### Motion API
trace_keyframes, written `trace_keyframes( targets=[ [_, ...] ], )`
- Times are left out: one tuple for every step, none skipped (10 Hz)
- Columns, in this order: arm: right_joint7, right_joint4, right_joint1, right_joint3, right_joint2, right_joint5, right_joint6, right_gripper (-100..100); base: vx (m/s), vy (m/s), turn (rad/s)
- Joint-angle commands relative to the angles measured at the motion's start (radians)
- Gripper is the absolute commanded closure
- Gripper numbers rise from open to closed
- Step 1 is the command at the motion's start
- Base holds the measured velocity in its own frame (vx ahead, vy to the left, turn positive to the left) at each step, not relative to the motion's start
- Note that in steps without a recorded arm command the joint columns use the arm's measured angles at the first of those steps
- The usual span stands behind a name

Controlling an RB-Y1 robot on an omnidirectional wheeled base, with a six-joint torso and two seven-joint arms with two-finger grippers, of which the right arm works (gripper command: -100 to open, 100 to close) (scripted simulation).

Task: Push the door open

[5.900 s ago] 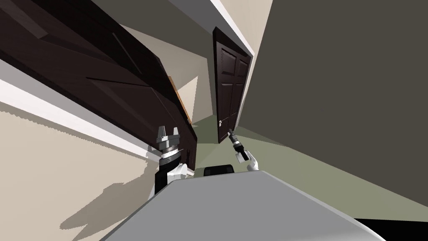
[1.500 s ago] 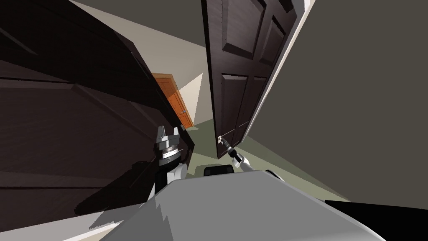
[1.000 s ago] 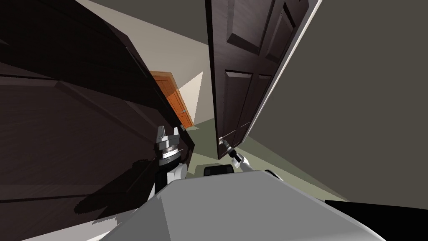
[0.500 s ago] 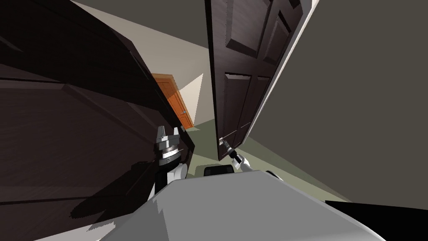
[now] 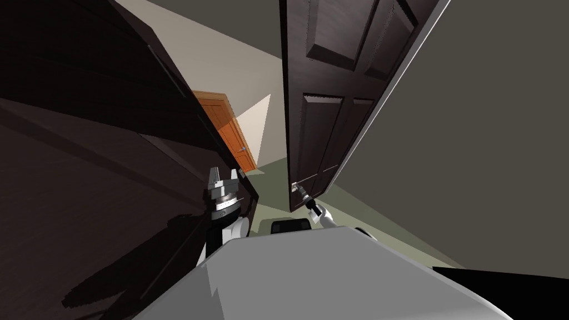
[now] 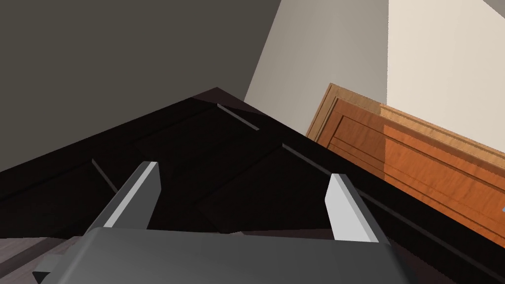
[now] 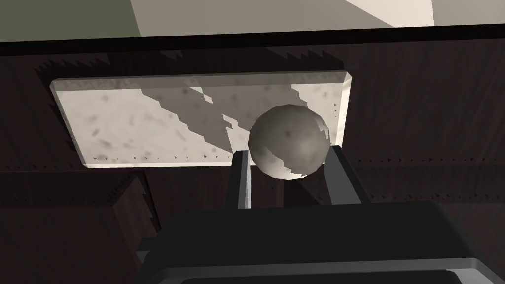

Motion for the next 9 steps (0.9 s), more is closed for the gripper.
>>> trace_keyframes(
  targets=[
    [0.022,0.026,-0.017,-0.028,-0.007,-0.018,-0.013,100,0.120,0.044,-0.078],
    [0.022,0.026,-0.017,-0.028,-0.007,-0.018,-0.013,100,0.094,0.020,-0.053],
    [0.011,0.007,-0.008,-0.023,-0.011,-0.016,-0.001,-100,-0.085,0.022,-0.052],
    [0.010,0.007,-0.008,-0.024,-0.012,-0.017,0.000,-100,-0.169,-0.006,-0.053],
    [0.009,0.005,-0.007,-0.024,-0.011,-0.018,0.001,-100,-0.195,0.000,-0.043],
    [0.008,0.004,-0.006,-0.025,-0.010,-0.019,0.002,-100,-0.231,0.024,-0.050],
    [0.006,0.002,-0.004,-0.026,-0.006,-0.021,0.004,-100,-0.266,0.021,-0.077],
    [0.004,0.000,-0.003,-0.027,-0.001,-0.023,0.005,-100,-0.271,0.023,-0.060],
    [0.003,-0.002,-0.002,-0.028,0.006,-0.024,0.007,-100,-0.261,0.025,-0.049]
  ],
)
